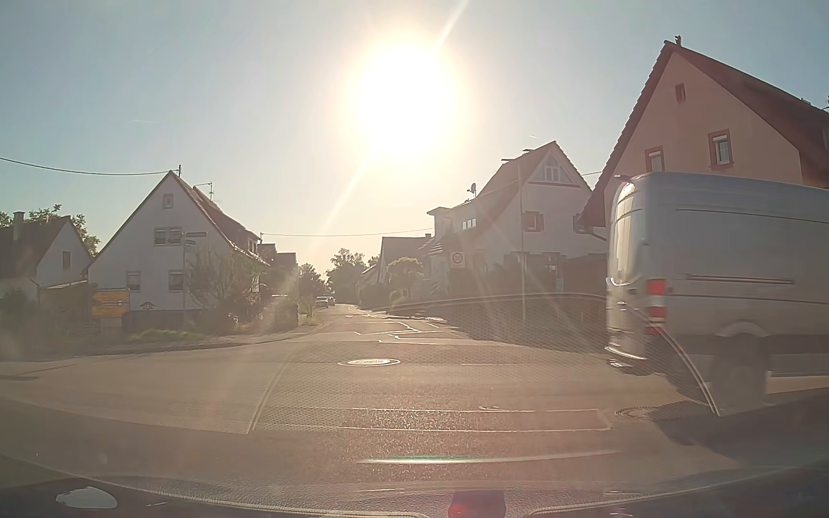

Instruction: Follow the waypoints while adhering to traffic rules and regulations

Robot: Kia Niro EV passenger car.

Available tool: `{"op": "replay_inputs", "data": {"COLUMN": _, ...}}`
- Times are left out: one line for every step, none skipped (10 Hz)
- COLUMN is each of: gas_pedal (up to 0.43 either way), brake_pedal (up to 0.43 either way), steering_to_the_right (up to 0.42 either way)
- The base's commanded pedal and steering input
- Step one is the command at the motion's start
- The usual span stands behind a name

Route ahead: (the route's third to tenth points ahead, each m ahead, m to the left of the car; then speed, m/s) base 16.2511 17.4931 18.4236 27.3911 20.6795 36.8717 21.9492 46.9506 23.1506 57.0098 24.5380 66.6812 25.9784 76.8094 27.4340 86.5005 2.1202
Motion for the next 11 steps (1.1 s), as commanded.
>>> {"op": "replay_inputs", "data": {"gas_pedal": 0.0, "brake_pedal": 0.226, "steering_to_the_right": -0.107}}
{"op": "replay_inputs", "data": {"gas_pedal": 0.0, "brake_pedal": 0.232, "steering_to_the_right": -0.107}}
{"op": "replay_inputs", "data": {"gas_pedal": 0.0, "brake_pedal": 0.244, "steering_to_the_right": -0.108}}
{"op": "replay_inputs", "data": {"gas_pedal": 0.0, "brake_pedal": 0.244, "steering_to_the_right": -0.106}}
{"op": "replay_inputs", "data": {"gas_pedal": 0.0, "brake_pedal": 0.244, "steering_to_the_right": -0.105}}
{"op": "replay_inputs", "data": {"gas_pedal": 0.0, "brake_pedal": 0.244, "steering_to_the_right": -0.104}}
{"op": "replay_inputs", "data": {"gas_pedal": 0.0, "brake_pedal": 0.244, "steering_to_the_right": -0.103}}
{"op": "replay_inputs", "data": {"gas_pedal": 0.0, "brake_pedal": 0.25, "steering_to_the_right": -0.103}}
{"op": "replay_inputs", "data": {"gas_pedal": 0.0, "brake_pedal": 0.25, "steering_to_the_right": -0.103}}
{"op": "replay_inputs", "data": {"gas_pedal": 0.0, "brake_pedal": 0.262, "steering_to_the_right": -0.105}}
{"op": "replay_inputs", "data": {"gas_pedal": 0.0, "brake_pedal": 0.274, "steering_to_the_right": -0.106}}
